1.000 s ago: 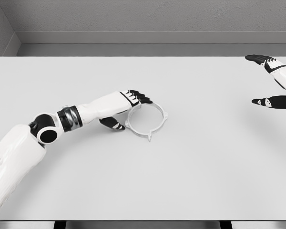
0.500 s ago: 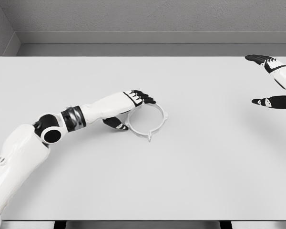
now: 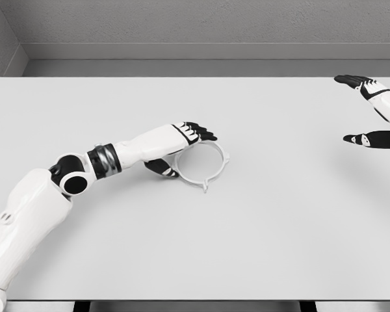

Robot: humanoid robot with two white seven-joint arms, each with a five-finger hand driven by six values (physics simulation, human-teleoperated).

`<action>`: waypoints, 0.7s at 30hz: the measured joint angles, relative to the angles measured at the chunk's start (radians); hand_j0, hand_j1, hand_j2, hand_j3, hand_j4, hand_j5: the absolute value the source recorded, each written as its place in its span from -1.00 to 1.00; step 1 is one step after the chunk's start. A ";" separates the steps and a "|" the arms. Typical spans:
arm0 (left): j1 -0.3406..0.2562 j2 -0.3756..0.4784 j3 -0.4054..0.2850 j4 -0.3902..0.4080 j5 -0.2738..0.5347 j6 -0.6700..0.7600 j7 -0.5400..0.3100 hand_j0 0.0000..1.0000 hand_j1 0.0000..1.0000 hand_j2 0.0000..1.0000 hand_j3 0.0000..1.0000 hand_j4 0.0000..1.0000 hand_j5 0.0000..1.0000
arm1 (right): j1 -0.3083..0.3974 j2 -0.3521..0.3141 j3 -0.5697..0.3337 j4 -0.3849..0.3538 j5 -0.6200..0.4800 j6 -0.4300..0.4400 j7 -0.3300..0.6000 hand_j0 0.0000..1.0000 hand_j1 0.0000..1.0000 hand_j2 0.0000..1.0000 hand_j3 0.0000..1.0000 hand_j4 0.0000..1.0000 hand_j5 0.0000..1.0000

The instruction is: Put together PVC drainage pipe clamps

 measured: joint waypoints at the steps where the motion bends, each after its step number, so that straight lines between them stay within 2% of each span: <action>1: -0.002 0.000 0.000 0.000 0.000 0.000 0.000 1.00 1.00 1.00 1.00 1.00 1.00 | 0.000 0.000 0.000 0.000 0.000 0.000 0.000 1.00 1.00 1.00 1.00 1.00 1.00; 21: -0.026 -0.036 -0.006 0.033 0.000 0.000 0.000 1.00 1.00 1.00 1.00 1.00 1.00 | 0.002 0.000 0.000 -0.001 -0.001 0.000 0.000 1.00 1.00 1.00 1.00 1.00 1.00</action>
